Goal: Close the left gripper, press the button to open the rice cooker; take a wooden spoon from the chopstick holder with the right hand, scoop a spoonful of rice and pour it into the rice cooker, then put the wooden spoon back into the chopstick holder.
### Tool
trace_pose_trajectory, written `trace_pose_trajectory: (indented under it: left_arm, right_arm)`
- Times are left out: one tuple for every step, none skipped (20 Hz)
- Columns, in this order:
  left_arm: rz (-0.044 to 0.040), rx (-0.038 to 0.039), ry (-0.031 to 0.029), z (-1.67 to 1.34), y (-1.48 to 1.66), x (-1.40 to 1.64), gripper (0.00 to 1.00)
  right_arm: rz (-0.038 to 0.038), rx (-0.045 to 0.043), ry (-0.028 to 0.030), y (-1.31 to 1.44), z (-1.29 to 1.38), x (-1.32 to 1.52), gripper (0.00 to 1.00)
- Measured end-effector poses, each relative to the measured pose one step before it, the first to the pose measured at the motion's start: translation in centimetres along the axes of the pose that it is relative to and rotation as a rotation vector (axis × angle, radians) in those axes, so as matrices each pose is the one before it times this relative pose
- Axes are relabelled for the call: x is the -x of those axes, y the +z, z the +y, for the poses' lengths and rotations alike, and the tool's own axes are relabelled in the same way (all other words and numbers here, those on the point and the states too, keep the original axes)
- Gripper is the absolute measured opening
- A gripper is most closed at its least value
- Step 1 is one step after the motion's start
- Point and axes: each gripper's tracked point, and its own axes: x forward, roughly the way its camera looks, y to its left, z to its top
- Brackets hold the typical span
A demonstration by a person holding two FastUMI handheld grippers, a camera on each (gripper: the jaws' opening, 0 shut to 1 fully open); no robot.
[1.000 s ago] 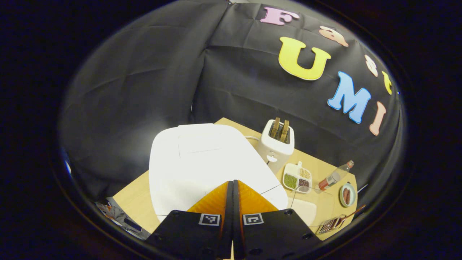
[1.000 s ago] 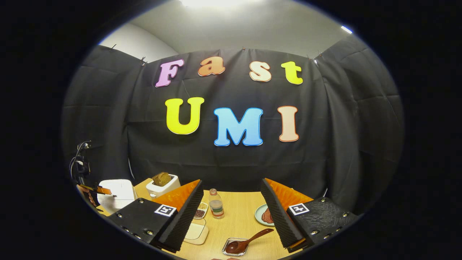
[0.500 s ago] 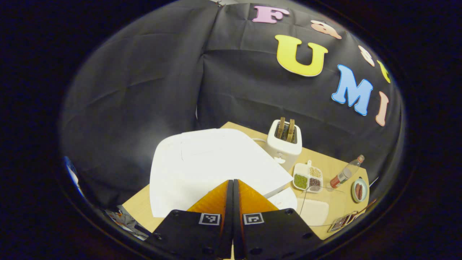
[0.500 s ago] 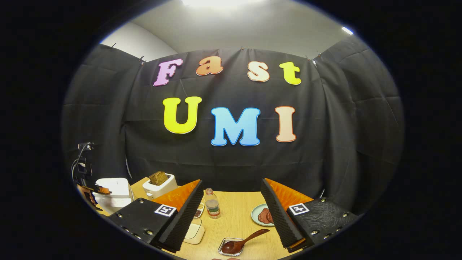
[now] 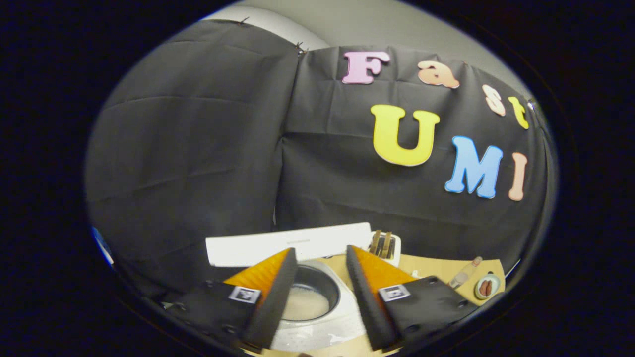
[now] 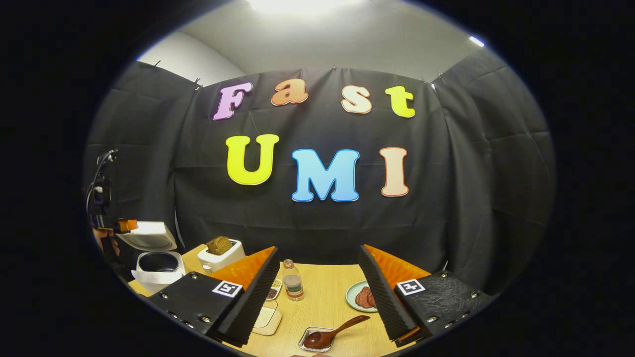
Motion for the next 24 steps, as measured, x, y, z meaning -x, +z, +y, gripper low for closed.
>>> trace_pose_trajectory:
  left_arm:
    - [-0.04790, -0.00706, -0.01589, -0.641, 1.717, 1.340, 0.79]
    - [-0.03340, -0.00618, -0.00236, -0.689, 0.354, 0.533, 0.98]
    - [-0.01965, -0.00067, -0.02126, -0.955, 0.447, 0.730, 0.96]
    - [-0.02164, 0.00281, -0.01504, -1.071, 0.418, 0.711, 0.96]
    - [-0.02082, -0.00445, -0.01558, -0.876, 0.777, 0.741, 0.96]
    - [-0.00851, -0.00809, -0.01039, -0.712, 0.078, 0.623, 0.96]
    - [-0.00464, -0.00368, -0.01892, -0.894, 0.065, 0.607, 0.96]
    - [-0.00766, 0.00175, -0.01726, -1.106, 0.152, 0.632, 0.96]
    - [-0.00907, 0.00550, -0.02005, -1.015, 0.197, 0.565, 0.96]
    - [-0.00790, 0.00710, -0.01991, -1.205, 0.103, 0.602, 0.96]
    - [-0.00158, 0.00826, -0.01819, -1.005, -0.060, 0.731, 0.96]
    - [-0.00112, 0.01216, -0.03302, -1.460, 0.014, 0.750, 0.96]
    - [-0.00807, 0.00872, -0.02188, -1.238, 0.108, 0.646, 0.96]
    - [-0.01230, 0.00476, -0.02146, -0.867, 0.131, 0.303, 0.96]
    - [-0.00566, -0.00436, -0.00801, -0.644, 0.118, 0.334, 0.96]
    - [0.00357, -0.00482, -0.01627, -0.658, -0.396, 0.151, 0.96]
    - [0.00762, -0.00914, -0.00957, -0.651, -0.345, 0.031, 0.96]
    - [0.00779, -0.00678, -0.00970, -0.465, -0.556, 0.116, 0.96]
    - [0.01525, -0.00094, -0.01122, -0.621, -0.296, -0.025, 0.96]
    - [0.01347, 0.00727, -0.01826, -0.743, -0.584, -0.015, 0.96]
    - [0.01104, 0.00195, -0.00922, -0.585, -0.336, 0.052, 0.96]
    - [0.01088, -0.00221, -0.00895, -0.230, -0.386, -0.106, 0.96]
    - [0.01041, -0.00097, -0.00659, -0.408, -0.344, -0.022, 0.96]
    - [0.00606, 0.00162, -0.00759, -0.383, -0.273, 0.073, 0.96]
  right_arm:
    - [-0.00141, -0.00059, -0.00245, 0.067, -0.204, 0.040, 0.97]
    - [-0.00230, -0.00198, -0.00178, -0.040, -0.226, 0.022, 0.97]
    - [-0.00147, -0.00214, -0.00262, -0.039, -0.244, 0.041, 0.97]
    - [-0.00086, -0.00224, -0.00353, -0.115, -0.277, 0.089, 0.97]
    - [0.00086, -0.00484, -0.00321, -0.076, -0.342, -0.043, 0.97]
    - [-0.00032, -0.00725, -0.00727, -0.174, -0.426, -0.058, 0.97]
    - [0.00173, -0.00511, -0.01022, -0.194, -0.515, 0.007, 0.97]
    - [0.00662, -0.00487, -0.01191, -0.447, -0.633, -0.059, 0.97]
    - [0.00762, -0.00500, -0.01424, -0.330, -0.641, -0.128, 0.97]
    - [-0.00128, -0.00276, -0.00868, -0.240, -0.612, -0.029, 0.97]
    - [0.00392, -0.00605, -0.01112, -0.300, -0.596, -0.207, 0.97]
    - [0.00688, -0.00362, -0.01111, -0.644, -0.731, -0.321, 0.97]
    - [0.01625, -0.00202, -0.01265, -0.759, -0.646, -0.313, 0.97]
    - [0.02037, -0.01065, -0.00984, -1.088, -0.700, -0.329, 0.97]
    - [0.02218, -0.01012, -0.00558, -0.983, -0.514, -0.289, 0.97]
    - [0.02605, -0.00784, -0.00405, -1.116, -0.371, -0.387, 0.97]
    - [0.02050, -0.00140, 0.00169, -1.040, -0.311, -0.398, 0.97]
    - [0.02253, 0.00832, -0.00154, -1.011, -0.159, -0.438, 0.97]
    - [0.02008, 0.01101, -0.00282, -0.892, -0.190, -0.441, 0.97]
    - [0.02564, 0.00049, 0.00415, -1.041, -0.049, -0.509, 0.97]
    - [0.02739, -0.01768, 0.00689, -0.982, 0.126, -0.529, 0.98]
    - [0.02784, -0.02309, 0.00235, -1.159, -0.097, -0.562, 0.98]
    - [0.02897, -0.02112, -0.00439, -1.034, -0.148, -0.588, 0.98]
    - [0.02901, -0.01927, -0.00386, -1.160, -0.170, -0.725, 0.98]
